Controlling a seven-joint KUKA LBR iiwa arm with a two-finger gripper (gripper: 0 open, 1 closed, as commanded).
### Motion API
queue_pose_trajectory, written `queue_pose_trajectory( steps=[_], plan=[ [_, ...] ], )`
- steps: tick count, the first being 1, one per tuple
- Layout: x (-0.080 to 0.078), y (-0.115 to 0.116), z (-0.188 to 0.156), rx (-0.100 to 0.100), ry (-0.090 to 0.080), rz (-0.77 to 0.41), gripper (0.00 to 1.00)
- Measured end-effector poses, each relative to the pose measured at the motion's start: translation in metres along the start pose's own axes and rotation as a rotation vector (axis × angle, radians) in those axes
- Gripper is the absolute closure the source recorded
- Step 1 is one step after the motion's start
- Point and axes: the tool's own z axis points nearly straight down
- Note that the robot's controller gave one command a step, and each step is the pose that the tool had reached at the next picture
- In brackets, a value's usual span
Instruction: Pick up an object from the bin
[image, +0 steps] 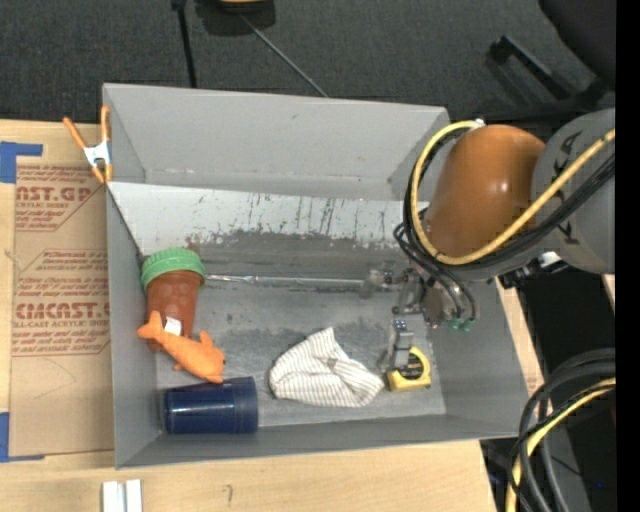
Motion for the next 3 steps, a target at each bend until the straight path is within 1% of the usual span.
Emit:
queue_pose_trajectory(
  steps=[1,2,3],
  plan=[
    [-0.001,0.0,-0.005,0.0,-0.008,0.0,0.0],
    [-0.009,0.005,0.032,0.001,-0.015,-0.059,0.0],
    [0.014,0.054,0.1,0.001,-0.012,-0.03,0.0]
  ],
)
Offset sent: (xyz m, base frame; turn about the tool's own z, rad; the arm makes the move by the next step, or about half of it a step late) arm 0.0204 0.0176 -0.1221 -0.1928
